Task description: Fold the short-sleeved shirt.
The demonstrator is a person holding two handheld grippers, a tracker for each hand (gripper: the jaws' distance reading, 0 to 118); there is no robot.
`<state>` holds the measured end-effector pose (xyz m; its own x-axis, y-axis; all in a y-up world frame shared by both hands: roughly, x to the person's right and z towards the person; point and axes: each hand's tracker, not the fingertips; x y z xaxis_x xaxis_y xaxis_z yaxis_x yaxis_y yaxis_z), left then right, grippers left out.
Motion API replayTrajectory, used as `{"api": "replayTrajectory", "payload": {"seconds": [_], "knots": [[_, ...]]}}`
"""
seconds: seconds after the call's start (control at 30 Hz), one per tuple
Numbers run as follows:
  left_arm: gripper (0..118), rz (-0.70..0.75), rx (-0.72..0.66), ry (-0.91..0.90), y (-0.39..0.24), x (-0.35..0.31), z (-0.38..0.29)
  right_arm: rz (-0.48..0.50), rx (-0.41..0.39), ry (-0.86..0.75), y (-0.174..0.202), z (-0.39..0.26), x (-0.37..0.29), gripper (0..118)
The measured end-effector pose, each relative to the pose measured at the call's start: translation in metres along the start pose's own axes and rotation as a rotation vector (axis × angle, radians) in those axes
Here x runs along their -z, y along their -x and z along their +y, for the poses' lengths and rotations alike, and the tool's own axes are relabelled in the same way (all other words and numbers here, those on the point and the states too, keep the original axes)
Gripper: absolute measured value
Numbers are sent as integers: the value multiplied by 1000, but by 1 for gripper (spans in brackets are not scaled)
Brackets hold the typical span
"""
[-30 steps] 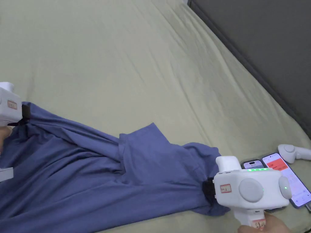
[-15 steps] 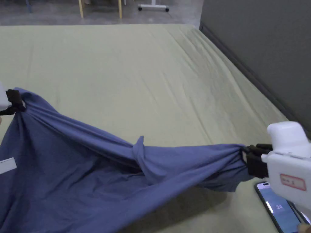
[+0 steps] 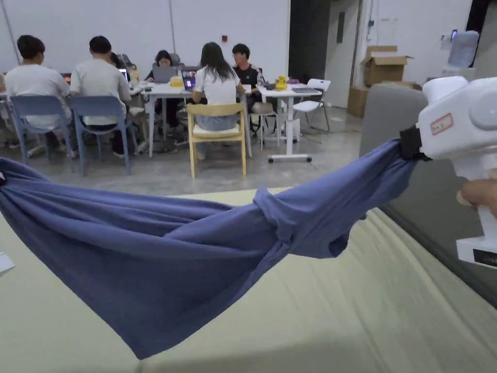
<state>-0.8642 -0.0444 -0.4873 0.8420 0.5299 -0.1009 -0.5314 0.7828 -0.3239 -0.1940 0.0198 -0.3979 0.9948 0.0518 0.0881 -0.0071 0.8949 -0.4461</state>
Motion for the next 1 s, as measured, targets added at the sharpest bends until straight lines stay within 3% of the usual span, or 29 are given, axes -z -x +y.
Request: {"api": "replayTrajectory", "payload": {"seconds": [0.1, 0.17, 0.23, 0.33, 0.47, 0.6, 0.73, 0.93, 1.0], "knots": [[0, 20, 64, 4, -20, 2, 19, -4, -41, 24, 15, 48, 20, 5], [0, 87, 74, -14, -25, 2, 29, -85, -32, 69, 17, 71, 37, 5], [0, 117, 7, -44, -18, 3, 38, -181, -67, 124, 17, 88, 54, 5], [0, 168, -134, -81, 1, -1, 43, -255, 19, 116, 4, 96, 61, 5], [0, 118, -185, -76, 13, 1, 43, -237, 19, 95, 0, 101, 62, 5], [0, 114, -95, -58, -2, 8, 41, -216, 37, 94, 2, 101, 65, 5], [0, 82, -94, -42, -5, 19, 40, -206, 46, 87, 0, 95, 71, 5], [0, -48, -88, -14, 1, 36, 29, -105, 177, 50, -20, 76, 81, 5], [0, -55, -55, -4, 1, 35, 16, -99, 168, 52, -25, 62, 84, 5]]}}
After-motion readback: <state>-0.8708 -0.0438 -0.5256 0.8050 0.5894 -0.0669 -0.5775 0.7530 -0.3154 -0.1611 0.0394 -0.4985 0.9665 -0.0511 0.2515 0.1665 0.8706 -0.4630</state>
